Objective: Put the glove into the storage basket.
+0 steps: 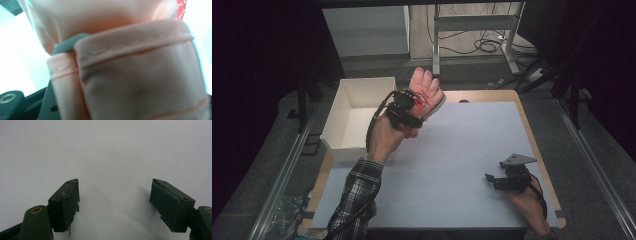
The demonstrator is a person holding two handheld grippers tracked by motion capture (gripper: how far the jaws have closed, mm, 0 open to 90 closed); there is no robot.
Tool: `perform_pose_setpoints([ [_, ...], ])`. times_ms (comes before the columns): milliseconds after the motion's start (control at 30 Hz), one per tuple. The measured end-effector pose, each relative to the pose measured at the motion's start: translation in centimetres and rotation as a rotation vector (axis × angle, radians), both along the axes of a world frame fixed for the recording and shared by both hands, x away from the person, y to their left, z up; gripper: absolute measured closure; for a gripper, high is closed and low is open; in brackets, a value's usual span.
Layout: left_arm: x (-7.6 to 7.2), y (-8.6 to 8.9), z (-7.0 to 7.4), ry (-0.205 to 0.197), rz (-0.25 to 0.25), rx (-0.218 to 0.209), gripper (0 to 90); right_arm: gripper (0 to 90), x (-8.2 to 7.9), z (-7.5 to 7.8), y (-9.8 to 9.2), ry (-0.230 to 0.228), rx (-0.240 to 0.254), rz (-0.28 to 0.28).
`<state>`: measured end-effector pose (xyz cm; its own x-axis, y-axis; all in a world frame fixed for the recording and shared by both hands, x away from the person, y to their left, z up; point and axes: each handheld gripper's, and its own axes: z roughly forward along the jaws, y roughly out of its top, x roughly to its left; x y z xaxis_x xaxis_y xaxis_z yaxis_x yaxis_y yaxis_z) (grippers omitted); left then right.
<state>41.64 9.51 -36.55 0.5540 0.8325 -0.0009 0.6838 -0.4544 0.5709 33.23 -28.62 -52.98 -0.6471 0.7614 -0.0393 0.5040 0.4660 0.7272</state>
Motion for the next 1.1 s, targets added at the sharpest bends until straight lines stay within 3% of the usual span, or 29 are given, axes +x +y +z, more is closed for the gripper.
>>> perform_pose_setpoints([
  [600, 1.5, 5.8, 1.5, -0.011, 0.173, -0.011, 46.0, 23.9, 0.0, 0.0, 0.0, 0.000, 0.001, 0.000],
  [1100, 2.0, 10.1, 0.1, -0.007, 0.332, -0.004, 44.8, 23.9, 0.0, 0.0, 0.0, -0.002, 0.001, 0.000],
])
